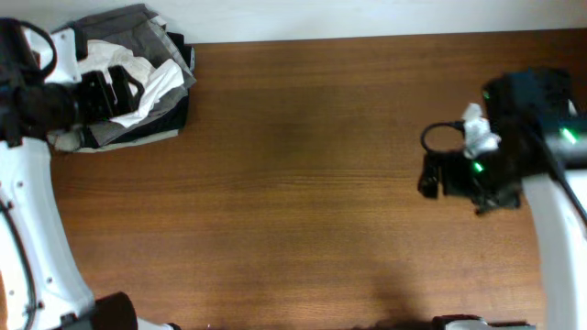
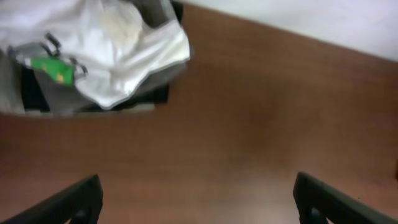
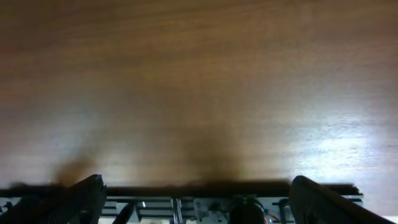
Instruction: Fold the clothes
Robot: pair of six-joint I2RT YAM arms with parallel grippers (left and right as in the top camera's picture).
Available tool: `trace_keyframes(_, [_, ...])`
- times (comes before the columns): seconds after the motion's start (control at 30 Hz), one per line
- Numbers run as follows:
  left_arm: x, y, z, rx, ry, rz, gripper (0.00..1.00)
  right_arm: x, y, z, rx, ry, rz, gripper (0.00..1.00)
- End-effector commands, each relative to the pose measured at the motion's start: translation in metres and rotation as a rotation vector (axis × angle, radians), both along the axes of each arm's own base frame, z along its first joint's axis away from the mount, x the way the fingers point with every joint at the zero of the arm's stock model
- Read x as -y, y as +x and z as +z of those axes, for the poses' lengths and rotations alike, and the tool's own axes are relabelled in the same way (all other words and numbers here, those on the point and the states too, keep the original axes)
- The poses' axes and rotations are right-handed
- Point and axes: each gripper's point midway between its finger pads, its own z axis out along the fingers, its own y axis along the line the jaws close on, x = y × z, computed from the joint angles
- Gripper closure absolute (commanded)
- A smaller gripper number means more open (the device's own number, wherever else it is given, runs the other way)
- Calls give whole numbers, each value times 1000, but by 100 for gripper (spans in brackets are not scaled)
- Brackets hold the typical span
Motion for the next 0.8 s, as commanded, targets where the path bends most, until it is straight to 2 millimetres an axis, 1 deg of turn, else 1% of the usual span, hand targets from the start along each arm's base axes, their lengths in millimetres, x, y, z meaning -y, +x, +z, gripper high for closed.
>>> trace_keyframes(0.0, [13,-25,14,8,14,-25,2,4,-29,29,149,-17,-17,2])
trace_keyframes(0.1, [27,-43,13,3,34,-50,2,9,-50,36,235,-47,-28,2])
trace_keyframes(0.13, [35,-50,10,8,34,-70,1,9,-56,36,264,-47,-29,2])
trace_keyframes(0.17, [46,-60,2,28,37,-98,1,9,-65,34,317,-46,-32,2])
trace_keyframes(0.23, [60,-72,-9,68,44,-138,1,9,-72,29,383,-39,-51,2])
trace_keyframes(0.33, [81,-92,-31,168,58,-198,1,9,-74,10,473,-13,-104,0])
trace_keyframes(0.43, [94,-105,-44,303,68,-234,1,15,-66,-7,553,-36,-122,1])
trace_keyframes(0.5, [95,-110,-49,385,78,-237,1,25,-55,-14,599,-85,-152,1])
trace_keyframes(0.57, [95,-113,-53,439,85,-235,1,30,-42,-18,628,-107,-167,1])
trace_keyframes(0.67, [95,-116,-66,440,88,-233,1,30,-24,-22,665,-104,-169,1])
trace_keyframes(0.77, [95,-115,-70,427,86,-233,1,30,-18,-28,643,-107,-169,1])
